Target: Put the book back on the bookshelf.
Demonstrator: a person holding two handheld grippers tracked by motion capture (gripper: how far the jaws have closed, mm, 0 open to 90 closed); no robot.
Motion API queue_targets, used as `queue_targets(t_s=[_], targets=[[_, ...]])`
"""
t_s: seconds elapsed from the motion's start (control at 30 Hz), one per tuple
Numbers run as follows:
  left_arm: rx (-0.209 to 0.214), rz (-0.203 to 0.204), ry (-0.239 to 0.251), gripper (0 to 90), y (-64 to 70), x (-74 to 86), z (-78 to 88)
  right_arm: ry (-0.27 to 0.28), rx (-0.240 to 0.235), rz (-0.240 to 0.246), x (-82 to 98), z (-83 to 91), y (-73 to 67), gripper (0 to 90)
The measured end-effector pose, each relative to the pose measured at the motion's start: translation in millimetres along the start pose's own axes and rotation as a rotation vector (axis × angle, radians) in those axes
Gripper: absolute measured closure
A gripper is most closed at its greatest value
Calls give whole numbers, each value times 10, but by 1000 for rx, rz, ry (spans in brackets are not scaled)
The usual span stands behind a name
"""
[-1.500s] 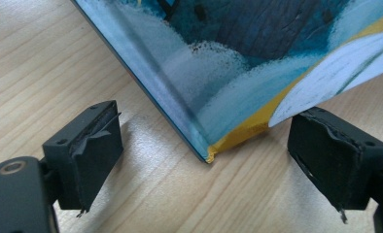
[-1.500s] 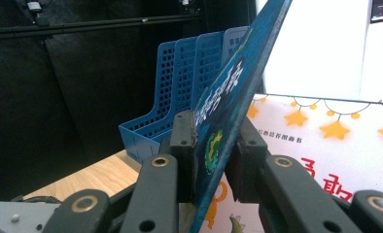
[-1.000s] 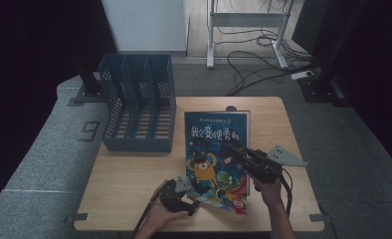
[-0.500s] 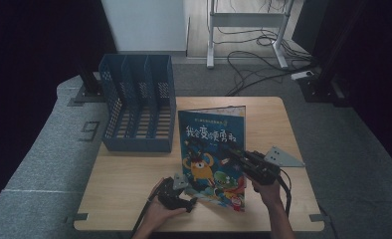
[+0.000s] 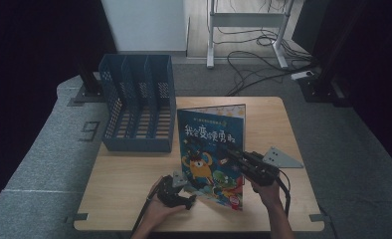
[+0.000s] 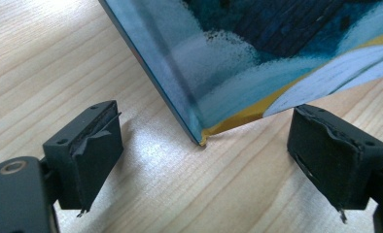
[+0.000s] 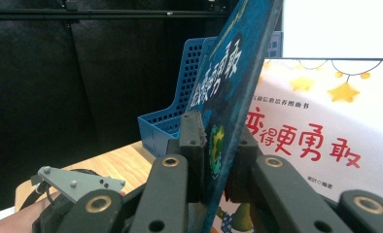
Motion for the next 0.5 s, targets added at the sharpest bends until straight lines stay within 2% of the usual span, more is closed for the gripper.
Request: queue_targets(t_s=[0.13,0.3,0.33,0.37,0.4,0.43,0.5], targets=[[-16,12,-3,125,-62,-24,-17,-7,-3,32,-15,-9,-51,801],[-15,21,1,129,-72,-25,-16,-10,-3,33,-7,-13,-46,804],[-3,48,11,144,-88,-29,-5,-15,-10,24,9,-8,-23,808],[35,116,36,154,-132,-35,18,-14,-13,21,13,-5,-14,808],[35,116,36,169,-132,-35,18,-14,-13,21,13,-5,-14,808],[48,164,51,174,-195,-26,44,-14,-18,12,19,-2,-2,809],[44,170,55,176,-212,-18,50,-14,-18,13,19,-3,-1,808]])
Point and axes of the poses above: each handheld gripper's, and its own axes: z roughly backward along the jaws, x roughly out of its underside, y roughly to its right, the point moved 5 cm from there along -z, roughly forward along the jaws, and after that the axes turned 4 degrees about y, right-handed, at the moved point
